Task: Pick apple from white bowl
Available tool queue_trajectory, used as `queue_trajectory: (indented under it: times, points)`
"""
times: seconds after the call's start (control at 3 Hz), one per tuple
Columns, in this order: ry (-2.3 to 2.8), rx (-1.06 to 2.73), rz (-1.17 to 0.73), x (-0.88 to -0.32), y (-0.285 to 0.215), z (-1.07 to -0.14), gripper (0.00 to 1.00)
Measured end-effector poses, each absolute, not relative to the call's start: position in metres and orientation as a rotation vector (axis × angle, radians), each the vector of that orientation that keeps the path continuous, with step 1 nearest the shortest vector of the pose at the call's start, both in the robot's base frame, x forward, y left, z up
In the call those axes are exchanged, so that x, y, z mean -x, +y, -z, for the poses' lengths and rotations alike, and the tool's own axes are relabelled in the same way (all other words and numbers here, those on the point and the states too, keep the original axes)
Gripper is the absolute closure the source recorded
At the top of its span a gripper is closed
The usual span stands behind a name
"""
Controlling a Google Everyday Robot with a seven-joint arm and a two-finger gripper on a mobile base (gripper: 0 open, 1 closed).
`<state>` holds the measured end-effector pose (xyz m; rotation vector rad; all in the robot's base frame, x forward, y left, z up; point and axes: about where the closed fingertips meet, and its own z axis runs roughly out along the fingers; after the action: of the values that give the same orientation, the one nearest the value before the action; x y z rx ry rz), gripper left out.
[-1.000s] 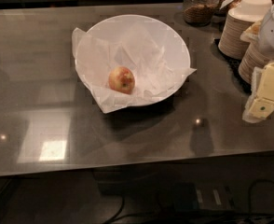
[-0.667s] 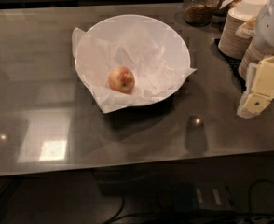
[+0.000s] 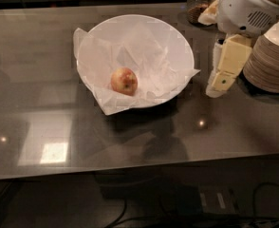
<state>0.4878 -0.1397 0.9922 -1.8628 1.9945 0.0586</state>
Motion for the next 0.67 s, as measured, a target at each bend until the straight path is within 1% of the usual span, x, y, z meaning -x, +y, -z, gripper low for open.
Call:
queue_trajectory:
  times: [0.33,0.67]
  points:
    - [1.866,1.933,-0.116,-0.5082,-0.0983,-1.0085,0.00]
    - [1.857,1.921,-0.105,-0.5101,-0.0967,-1.0121,0.00]
